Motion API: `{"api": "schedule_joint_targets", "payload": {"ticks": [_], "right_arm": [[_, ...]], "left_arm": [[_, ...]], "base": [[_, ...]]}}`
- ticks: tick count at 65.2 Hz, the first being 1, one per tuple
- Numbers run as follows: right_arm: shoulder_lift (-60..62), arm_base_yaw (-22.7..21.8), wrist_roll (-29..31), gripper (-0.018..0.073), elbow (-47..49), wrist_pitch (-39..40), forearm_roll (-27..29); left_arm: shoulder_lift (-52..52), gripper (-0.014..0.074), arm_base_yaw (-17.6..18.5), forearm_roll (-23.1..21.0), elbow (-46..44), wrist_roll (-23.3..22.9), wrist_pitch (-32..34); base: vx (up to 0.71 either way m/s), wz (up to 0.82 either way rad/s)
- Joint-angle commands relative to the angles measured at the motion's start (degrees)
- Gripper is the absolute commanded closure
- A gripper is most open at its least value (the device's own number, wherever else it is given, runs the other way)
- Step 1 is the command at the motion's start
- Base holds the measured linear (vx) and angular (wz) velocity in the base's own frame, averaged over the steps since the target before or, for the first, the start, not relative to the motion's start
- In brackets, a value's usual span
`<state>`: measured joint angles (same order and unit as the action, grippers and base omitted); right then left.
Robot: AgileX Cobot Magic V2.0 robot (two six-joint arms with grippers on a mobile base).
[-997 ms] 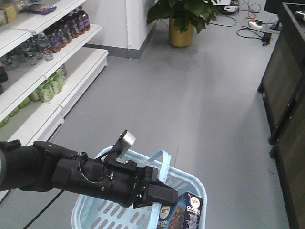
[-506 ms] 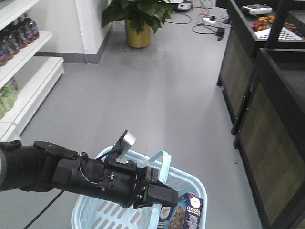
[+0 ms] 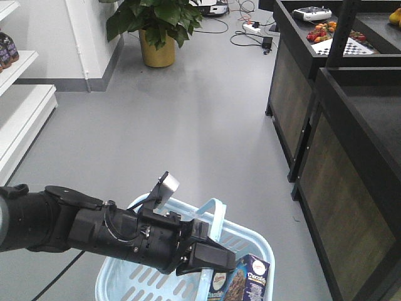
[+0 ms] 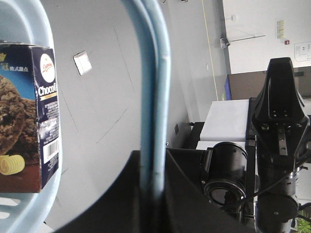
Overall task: Left arm holds basket, right arm returns cookies
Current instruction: 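Hold the basket with the left gripper while turning toward the plant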
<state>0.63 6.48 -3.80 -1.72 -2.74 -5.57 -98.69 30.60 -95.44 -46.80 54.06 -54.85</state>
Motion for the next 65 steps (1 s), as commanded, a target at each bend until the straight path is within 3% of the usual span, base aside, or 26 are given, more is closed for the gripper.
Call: {"api": "schedule_joint_targets", "payload": {"ticks": [1,65], "right_arm": [[0.6,0.0,-0.1,0.0568,0.1,4.0,-0.5],[0.6,0.0,-0.1,0.0568,0.1,4.0,-0.5]], "left_arm": [[2.9,0.0603,0.3,-4.0,-1.3,0.6,-4.2],[2.9,0.0603,0.3,-4.0,-1.3,0.6,-4.2]], "base": [[0.19,0.02],[0.22,0.05]]}}
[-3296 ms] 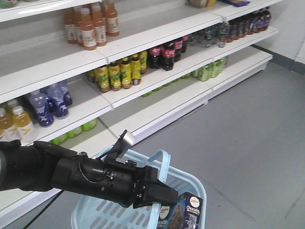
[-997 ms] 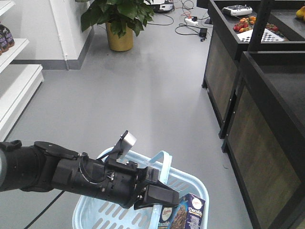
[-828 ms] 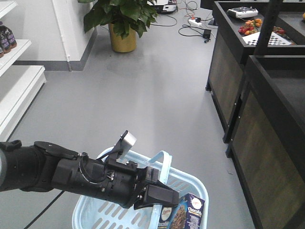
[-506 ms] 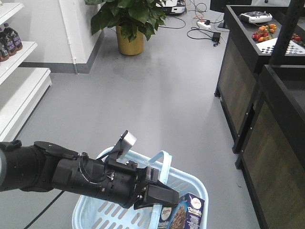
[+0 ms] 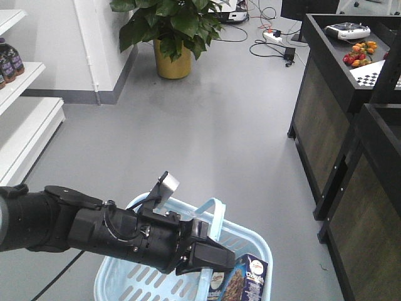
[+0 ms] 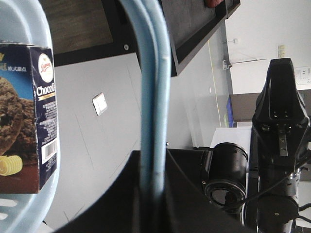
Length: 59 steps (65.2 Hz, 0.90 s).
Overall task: Left arm holds basket, right arm returns cookies
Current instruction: 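Hold the basket with the left gripper while turning toward the plant, then hold the basket with the left gripper, turn toward the snack shelves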
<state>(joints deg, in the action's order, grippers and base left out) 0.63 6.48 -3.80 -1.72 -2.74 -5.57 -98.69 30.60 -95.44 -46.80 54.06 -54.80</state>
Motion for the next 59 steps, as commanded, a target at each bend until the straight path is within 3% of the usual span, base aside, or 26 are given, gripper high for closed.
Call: {"api": "schedule_joint_targets", "payload": {"ticks": [1,59], "right_arm": [[0.6,0.0,-0.1,0.0568,0.1,4.0,-0.5],[0.6,0.0,-0.1,0.0568,0.1,4.0,-0.5]], "left_arm": [[2.9,0.0603,0.3,-4.0,-1.3,0.6,-4.2],[2.9,0.0603,0.3,-4.0,-1.3,0.6,-4.2]], "base": [[0.22,-0.05],[0.21,-0.01]]}}
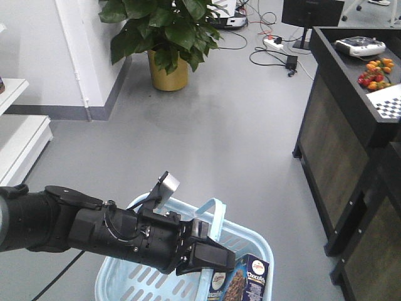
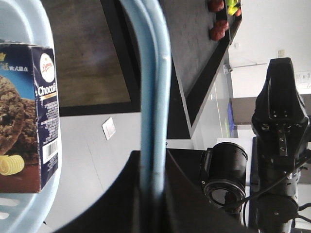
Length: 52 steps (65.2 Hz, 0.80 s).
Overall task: Left arm holds basket, right arm returns cookies
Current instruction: 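Hold the basket with the left gripper, turn toward the snack shelves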
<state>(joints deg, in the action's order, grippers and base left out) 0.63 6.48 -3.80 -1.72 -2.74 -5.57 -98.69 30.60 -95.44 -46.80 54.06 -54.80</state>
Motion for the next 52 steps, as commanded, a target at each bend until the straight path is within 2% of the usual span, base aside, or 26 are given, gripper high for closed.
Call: {"api": "schedule_joint_targets", "payload": {"ticks": [1,52], "right_arm": [[0.6,0.0,-0.1,0.0568,0.1,4.0,-0.5],[0.6,0.0,-0.1,0.0568,0.1,4.0,-0.5]], "left_arm": [[2.9,0.0603,0.3,-4.0,-1.3,0.6,-4.2],[2.9,0.0603,0.3,-4.0,-1.3,0.6,-4.2]], "base": [[0.23,0.13],[0.25,0.10]]}}
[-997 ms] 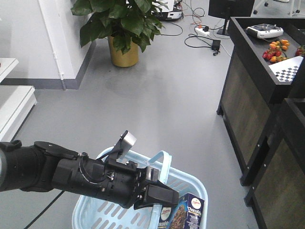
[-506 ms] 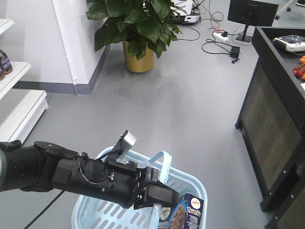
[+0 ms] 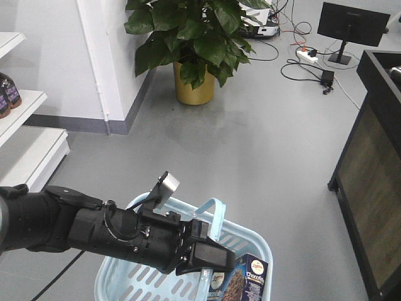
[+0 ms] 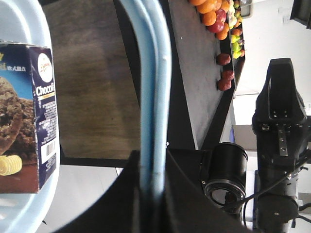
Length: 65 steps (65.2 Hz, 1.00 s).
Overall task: Left arm holds basket, right arm returns cookies
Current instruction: 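Hold the basket with the left gripper, turn toward the snack shelves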
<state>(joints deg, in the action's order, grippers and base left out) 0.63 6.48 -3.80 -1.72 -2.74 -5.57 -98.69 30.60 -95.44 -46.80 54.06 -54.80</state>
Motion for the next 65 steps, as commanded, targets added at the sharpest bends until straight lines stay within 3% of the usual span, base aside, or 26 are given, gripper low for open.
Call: {"api": "schedule_joint_targets", "payload": {"ticks": [1,33,65], "right_arm": [[0.6,0.0,-0.1,0.0568,0.1,4.0,-0.5],[0.6,0.0,-0.1,0.0568,0.1,4.0,-0.5],[0.6,0.0,-0.1,0.0568,0.1,4.0,-0.5]], "left_arm": [[2.9,0.0603,0.3,-4.0,-1.3,0.6,-4.2],[2.9,0.0603,0.3,-4.0,-1.3,0.6,-4.2],[2.9,0.0603,0.3,-4.0,-1.3,0.6,-4.2]], "base": [[0.25,0.03],[0.23,0.12],[0.20,0.51]]}}
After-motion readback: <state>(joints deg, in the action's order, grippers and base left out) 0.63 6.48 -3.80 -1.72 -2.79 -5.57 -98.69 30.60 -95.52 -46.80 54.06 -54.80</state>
